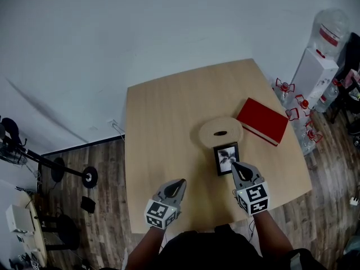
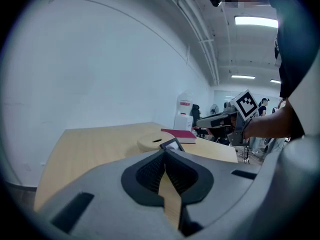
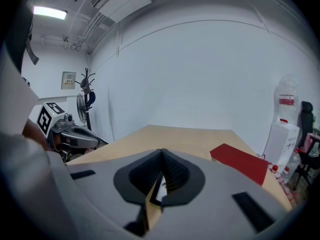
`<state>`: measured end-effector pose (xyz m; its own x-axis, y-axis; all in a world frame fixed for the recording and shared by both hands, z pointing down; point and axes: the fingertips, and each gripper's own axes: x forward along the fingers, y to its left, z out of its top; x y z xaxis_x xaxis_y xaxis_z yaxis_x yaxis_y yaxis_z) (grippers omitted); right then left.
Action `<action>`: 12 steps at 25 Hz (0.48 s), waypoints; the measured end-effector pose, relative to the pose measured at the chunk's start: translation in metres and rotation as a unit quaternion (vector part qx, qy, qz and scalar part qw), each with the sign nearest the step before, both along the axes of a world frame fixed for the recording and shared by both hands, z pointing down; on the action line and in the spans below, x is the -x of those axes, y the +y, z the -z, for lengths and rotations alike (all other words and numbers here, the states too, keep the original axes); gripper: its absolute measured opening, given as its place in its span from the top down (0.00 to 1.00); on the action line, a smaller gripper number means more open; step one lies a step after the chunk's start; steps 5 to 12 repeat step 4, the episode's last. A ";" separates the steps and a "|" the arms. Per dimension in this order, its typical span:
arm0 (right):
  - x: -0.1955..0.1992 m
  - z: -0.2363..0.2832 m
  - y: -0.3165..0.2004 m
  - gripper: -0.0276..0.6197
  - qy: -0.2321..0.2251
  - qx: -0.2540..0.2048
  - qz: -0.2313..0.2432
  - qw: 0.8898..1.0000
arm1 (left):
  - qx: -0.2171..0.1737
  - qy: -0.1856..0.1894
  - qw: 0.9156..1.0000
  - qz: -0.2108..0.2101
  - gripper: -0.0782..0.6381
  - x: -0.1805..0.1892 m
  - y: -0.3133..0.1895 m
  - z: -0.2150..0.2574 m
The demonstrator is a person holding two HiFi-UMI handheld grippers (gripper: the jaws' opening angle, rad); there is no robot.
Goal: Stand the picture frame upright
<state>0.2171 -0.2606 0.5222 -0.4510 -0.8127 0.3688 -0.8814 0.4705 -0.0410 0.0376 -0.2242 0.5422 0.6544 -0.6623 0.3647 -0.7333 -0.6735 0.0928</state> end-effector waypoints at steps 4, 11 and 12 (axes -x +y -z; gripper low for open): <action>-0.004 -0.002 0.000 0.94 0.011 0.000 -0.005 1.000 | 0.002 -0.001 1.000 -0.007 0.89 -0.003 0.000 -0.001; -0.004 -0.002 0.000 0.94 0.011 0.000 -0.005 1.000 | 0.002 -0.001 1.000 -0.007 0.89 -0.003 0.000 -0.001; -0.004 -0.002 0.000 0.94 0.011 0.000 -0.005 1.000 | 0.002 -0.001 1.000 -0.007 0.89 -0.003 0.000 -0.001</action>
